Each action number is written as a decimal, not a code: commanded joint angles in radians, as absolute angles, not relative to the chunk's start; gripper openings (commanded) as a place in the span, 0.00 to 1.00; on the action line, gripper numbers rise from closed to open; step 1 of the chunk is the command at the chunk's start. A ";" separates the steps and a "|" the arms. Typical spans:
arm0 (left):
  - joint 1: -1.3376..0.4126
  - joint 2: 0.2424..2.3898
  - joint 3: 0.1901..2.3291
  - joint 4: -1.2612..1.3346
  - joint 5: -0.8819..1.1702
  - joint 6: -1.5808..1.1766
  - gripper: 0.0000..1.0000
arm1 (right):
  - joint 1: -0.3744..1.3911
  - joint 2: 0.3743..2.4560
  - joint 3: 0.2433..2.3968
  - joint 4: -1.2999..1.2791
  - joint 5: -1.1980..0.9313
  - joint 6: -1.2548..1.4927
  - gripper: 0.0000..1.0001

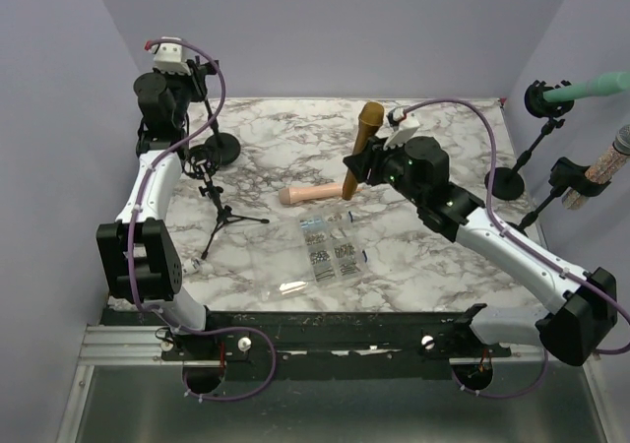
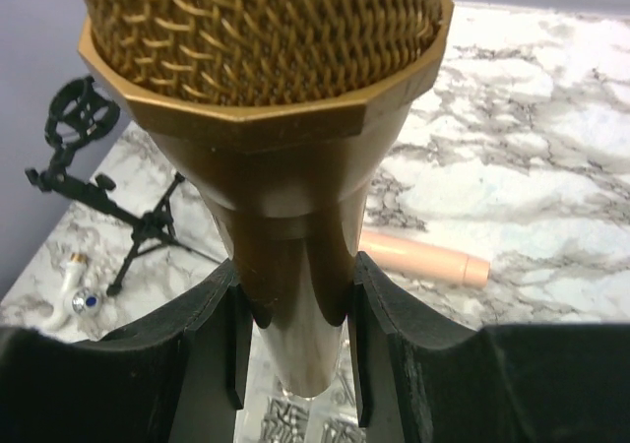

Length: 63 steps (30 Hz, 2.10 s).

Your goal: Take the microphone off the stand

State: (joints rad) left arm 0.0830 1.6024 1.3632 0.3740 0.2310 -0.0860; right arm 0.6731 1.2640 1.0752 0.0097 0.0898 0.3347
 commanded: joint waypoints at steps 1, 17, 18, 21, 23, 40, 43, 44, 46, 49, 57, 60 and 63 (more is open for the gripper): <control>0.129 1.618 1.375 0.484 0.140 -0.060 0.00 | 0.677 1.198 1.016 -0.068 0.032 0.303 0.01; 0.151 1.593 1.288 0.450 0.094 -0.159 0.50 | 0.678 1.142 0.971 -0.145 -0.015 0.289 0.01; 0.151 1.587 1.281 0.448 0.092 -0.164 0.57 | 0.677 1.144 0.978 -0.160 -0.006 0.282 0.01; 0.151 1.565 1.262 0.447 0.098 -0.182 0.74 | 0.677 1.153 1.005 -0.203 0.045 0.255 0.01; 0.151 1.547 1.257 0.430 0.094 -0.198 0.79 | 0.678 1.164 1.020 -0.227 0.092 0.231 0.01; 0.148 1.215 1.162 -0.042 0.058 -0.504 0.98 | 0.676 1.450 1.242 -0.294 0.315 -0.117 0.01; 0.130 1.100 1.034 0.035 0.100 -0.554 0.98 | 0.676 1.514 1.269 -0.286 0.279 -0.256 0.01; 0.117 1.064 1.005 0.060 0.114 -0.561 0.98 | 0.675 1.542 1.283 -0.278 0.277 -0.293 0.01; 0.086 1.014 0.964 0.074 0.127 -0.555 0.98 | 0.666 1.605 1.328 -0.270 0.269 -0.344 0.01; 0.007 0.957 0.939 0.068 0.113 -0.466 0.98 | 0.656 1.719 1.431 -0.318 0.234 -0.436 0.01; -0.150 0.885 0.927 0.055 0.078 -0.288 0.98 | 0.648 1.988 1.654 -0.472 0.118 -0.693 0.01; -0.149 0.880 0.927 0.044 0.080 -0.291 0.97 | 0.646 2.064 1.712 -0.494 0.125 -0.774 0.01; -0.149 0.877 0.917 0.064 0.100 -0.292 0.96 | 0.644 2.154 1.807 -0.568 0.138 -0.838 0.01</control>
